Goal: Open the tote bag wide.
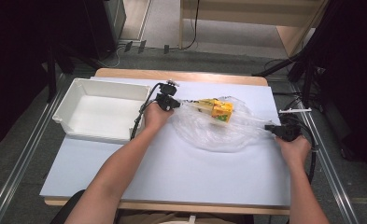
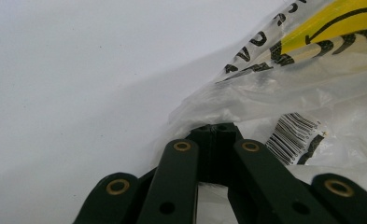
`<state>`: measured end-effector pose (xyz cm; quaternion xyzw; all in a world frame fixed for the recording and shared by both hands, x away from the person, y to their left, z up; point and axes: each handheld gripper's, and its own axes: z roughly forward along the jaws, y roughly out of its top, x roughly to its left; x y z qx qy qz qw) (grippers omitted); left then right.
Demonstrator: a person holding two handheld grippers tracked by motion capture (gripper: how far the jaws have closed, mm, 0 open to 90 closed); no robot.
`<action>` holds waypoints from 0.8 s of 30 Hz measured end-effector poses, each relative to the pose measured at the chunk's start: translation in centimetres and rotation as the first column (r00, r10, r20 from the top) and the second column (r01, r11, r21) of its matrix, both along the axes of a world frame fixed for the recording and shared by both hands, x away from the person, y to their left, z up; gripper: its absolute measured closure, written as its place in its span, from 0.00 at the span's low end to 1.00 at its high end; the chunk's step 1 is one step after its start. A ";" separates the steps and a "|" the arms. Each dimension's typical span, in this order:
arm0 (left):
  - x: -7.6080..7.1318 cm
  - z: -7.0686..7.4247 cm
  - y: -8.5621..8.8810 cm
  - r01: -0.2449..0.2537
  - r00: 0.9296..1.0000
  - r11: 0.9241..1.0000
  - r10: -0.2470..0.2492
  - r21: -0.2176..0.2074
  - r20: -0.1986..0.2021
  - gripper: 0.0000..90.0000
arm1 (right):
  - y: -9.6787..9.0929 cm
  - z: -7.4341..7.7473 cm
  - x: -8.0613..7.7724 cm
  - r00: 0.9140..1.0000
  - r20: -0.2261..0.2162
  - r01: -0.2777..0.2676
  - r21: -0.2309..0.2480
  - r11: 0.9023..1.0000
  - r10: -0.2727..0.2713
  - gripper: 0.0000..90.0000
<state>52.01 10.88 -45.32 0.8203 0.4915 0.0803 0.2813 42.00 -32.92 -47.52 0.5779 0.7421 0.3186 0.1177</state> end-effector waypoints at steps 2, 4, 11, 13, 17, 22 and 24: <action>0.0 0.0 0.0 -0.002 1.000 1.000 0.002 -0.002 -0.005 1.00 | -0.2 0.0 -0.2 1.000 0.010 0.008 -0.014 1.000 -0.008 1.00; 0.1 0.0 0.1 -0.006 1.000 1.000 0.006 -0.006 -0.009 1.00 | -0.3 0.0 -0.3 1.000 0.009 0.011 -0.018 1.000 -0.011 1.00; 0.1 -0.1 0.2 -0.022 1.000 1.000 0.021 -0.021 -0.009 1.00 | -0.8 -0.1 -0.4 0.999 0.012 0.043 -0.019 0.999 -0.042 1.00; 0.2 -0.1 0.3 -0.023 1.000 0.999 0.023 -0.025 -0.008 1.00 | -0.9 -0.1 -0.4 0.999 0.013 0.044 -0.022 0.999 -0.043 1.00; 0.2 -0.2 0.3 -0.027 1.000 0.999 0.027 -0.031 -0.008 1.00 | -0.9 -0.1 -0.2 0.998 0.018 0.057 -0.029 0.998 -0.057 1.00; 0.3 -0.2 0.5 -0.039 0.999 0.998 0.038 -0.046 -0.020 1.00 | -0.7 -0.1 0.1 0.996 0.037 0.083 -0.078 0.994 -0.080 1.00; 0.4 -0.2 0.5 -0.039 0.999 0.998 0.038 -0.046 -0.021 1.00 | -0.5 0.0 0.1 0.996 0.035 0.090 -0.084 0.992 -0.087 1.00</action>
